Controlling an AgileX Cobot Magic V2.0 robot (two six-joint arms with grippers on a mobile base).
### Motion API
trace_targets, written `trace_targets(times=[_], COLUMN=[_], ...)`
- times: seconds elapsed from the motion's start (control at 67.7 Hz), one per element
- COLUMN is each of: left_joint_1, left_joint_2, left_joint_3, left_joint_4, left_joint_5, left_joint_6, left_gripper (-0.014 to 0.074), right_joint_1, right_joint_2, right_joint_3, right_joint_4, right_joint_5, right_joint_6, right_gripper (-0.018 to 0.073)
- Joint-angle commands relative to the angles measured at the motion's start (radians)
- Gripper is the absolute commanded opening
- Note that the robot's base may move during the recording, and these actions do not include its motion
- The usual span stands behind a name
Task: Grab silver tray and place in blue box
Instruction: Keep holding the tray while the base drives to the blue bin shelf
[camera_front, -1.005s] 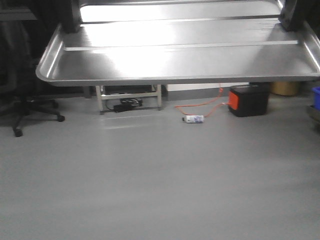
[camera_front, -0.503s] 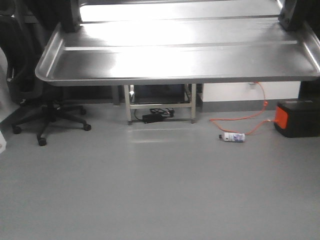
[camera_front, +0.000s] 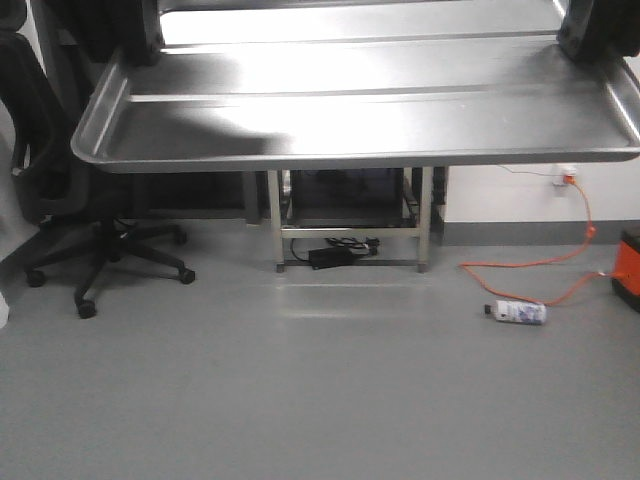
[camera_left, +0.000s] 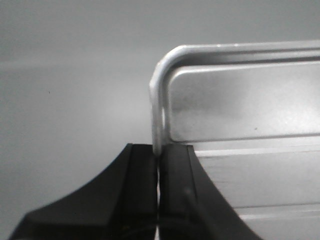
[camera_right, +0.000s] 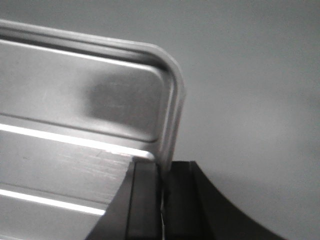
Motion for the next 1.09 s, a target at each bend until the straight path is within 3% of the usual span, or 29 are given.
trace_targets(times=[0.0,1.079], left_joint_1=[-0.006,-0.006], left_joint_2=[-0.036,-0.036], left_joint_3=[-0.029,-0.029], left_joint_4=[0.051,0.051], left_joint_5=[0.065,0.065], left_joint_6=[0.029,0.029], left_gripper=[-0.0105,-0.0105], right_joint_1=[-0.003,-0.003], right_joint_2=[-0.025,-0.025], right_joint_3=[-0.038,-0.038], right_joint_4=[-0.064,-0.064], right_joint_5=[-0.02,-0.02], right_joint_6=[-0.023,-0.023], right_gripper=[0.0057,0.0057])
